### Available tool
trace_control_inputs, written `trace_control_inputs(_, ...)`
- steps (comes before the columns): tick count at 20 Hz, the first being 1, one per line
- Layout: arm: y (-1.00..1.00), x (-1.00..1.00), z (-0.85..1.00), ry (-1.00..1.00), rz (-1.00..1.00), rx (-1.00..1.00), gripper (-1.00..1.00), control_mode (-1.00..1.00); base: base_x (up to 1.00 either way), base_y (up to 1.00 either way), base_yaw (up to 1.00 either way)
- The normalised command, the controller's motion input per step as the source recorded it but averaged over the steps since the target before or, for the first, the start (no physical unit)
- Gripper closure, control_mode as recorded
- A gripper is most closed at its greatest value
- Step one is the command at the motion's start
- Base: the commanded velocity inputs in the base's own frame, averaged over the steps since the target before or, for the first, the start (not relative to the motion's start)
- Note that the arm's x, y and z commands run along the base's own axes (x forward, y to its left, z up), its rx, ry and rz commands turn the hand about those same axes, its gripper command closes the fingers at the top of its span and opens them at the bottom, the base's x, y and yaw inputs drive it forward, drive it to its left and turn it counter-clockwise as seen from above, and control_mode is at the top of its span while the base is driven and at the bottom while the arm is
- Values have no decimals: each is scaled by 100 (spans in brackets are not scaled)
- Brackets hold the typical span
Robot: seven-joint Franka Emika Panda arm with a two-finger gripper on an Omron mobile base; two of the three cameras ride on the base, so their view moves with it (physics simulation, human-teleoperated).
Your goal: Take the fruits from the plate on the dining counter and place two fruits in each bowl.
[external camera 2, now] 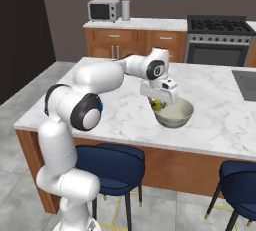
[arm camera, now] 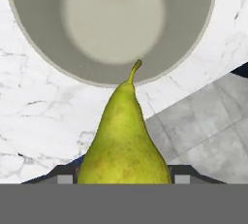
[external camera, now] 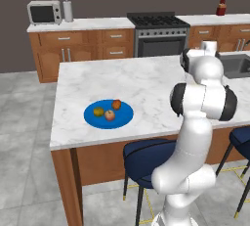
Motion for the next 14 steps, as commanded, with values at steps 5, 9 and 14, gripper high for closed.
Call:
trace_control_inputs(5, -27, 45, -6, -17, 7, 0, 100, -100, 0, 0, 0)
trace_control_inputs(9, -7, 34, -29, -21, 7, 0, 100, -100, 0, 0, 0)
trace_control_inputs(14, -19, 23, -59, -12, 2, 0, 100, -100, 0, 0, 0)
